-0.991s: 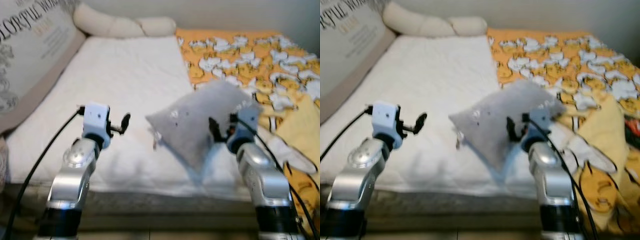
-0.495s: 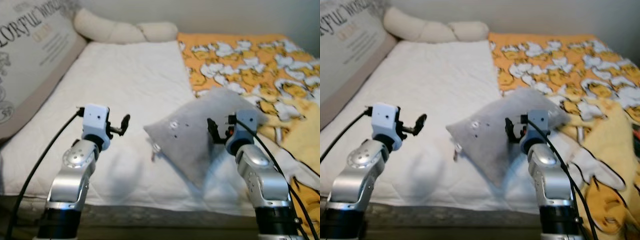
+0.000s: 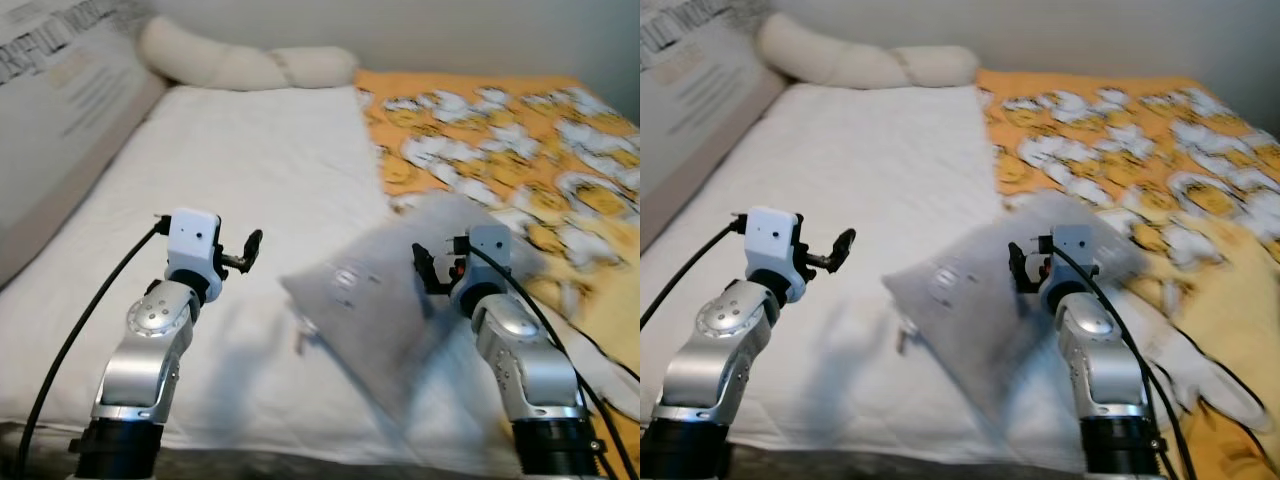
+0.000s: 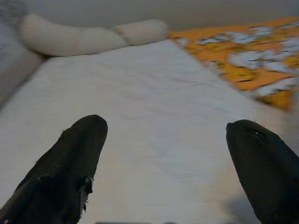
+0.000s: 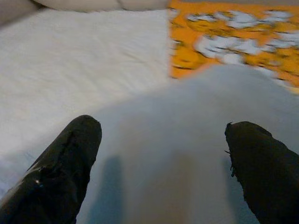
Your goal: Clean up the room
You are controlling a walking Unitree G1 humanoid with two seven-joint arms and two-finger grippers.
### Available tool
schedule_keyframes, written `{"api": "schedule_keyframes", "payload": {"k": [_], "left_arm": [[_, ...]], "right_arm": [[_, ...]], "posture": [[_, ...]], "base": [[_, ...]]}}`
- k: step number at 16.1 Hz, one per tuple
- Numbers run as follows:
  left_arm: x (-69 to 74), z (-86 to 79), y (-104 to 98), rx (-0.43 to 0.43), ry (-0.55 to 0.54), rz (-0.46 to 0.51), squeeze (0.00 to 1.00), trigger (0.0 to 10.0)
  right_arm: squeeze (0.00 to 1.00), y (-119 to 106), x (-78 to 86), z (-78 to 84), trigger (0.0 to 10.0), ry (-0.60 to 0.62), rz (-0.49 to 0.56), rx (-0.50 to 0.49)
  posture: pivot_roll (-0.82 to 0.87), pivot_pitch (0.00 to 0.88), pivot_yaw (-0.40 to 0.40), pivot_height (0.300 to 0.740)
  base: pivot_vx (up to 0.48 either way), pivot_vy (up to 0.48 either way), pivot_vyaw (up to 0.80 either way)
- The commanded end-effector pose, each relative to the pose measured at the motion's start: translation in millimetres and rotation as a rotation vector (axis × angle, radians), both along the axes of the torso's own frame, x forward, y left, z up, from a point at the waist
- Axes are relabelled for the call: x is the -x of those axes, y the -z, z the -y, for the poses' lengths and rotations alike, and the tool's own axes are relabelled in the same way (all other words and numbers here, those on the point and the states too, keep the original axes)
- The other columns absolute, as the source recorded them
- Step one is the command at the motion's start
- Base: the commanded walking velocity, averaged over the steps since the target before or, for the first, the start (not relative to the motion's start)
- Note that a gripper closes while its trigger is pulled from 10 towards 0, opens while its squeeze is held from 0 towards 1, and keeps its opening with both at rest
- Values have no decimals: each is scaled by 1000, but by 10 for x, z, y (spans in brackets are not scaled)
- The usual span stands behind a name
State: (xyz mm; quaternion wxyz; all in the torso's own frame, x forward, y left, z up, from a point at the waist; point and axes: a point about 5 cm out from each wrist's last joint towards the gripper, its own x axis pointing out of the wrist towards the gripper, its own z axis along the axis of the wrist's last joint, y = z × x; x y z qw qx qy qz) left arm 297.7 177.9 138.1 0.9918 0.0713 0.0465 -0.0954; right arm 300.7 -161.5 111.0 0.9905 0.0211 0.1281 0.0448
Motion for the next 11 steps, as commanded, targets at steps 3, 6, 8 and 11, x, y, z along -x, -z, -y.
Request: {"api": "schedule_keyframes", "payload": {"k": [3,6,8,11], "left_arm": [[4,-55,-21,-4,-13,2,0,10000],[28,-14,-19,-61,46,-7,0,10000],[67,11,4,-95,96,-25,0,10000],[78,21,19,-131,175,-44,0,10000]], "right_arm": [[0,-32,-33,-14,10000,5,7,-12],[0,-86,-48,99,10000,84,28,-85],[1000,-117,-55,283,10000,164,80,-15],[1000,-31,-27,447,10000,234,42,-107]], "posture": [[20,0,5,740],[18,0,5,740],[19,0,5,740],[23,0,10,740]], "base": [[87,0,0],[0,0,0],[0,0,0],[0,0,0]]}}
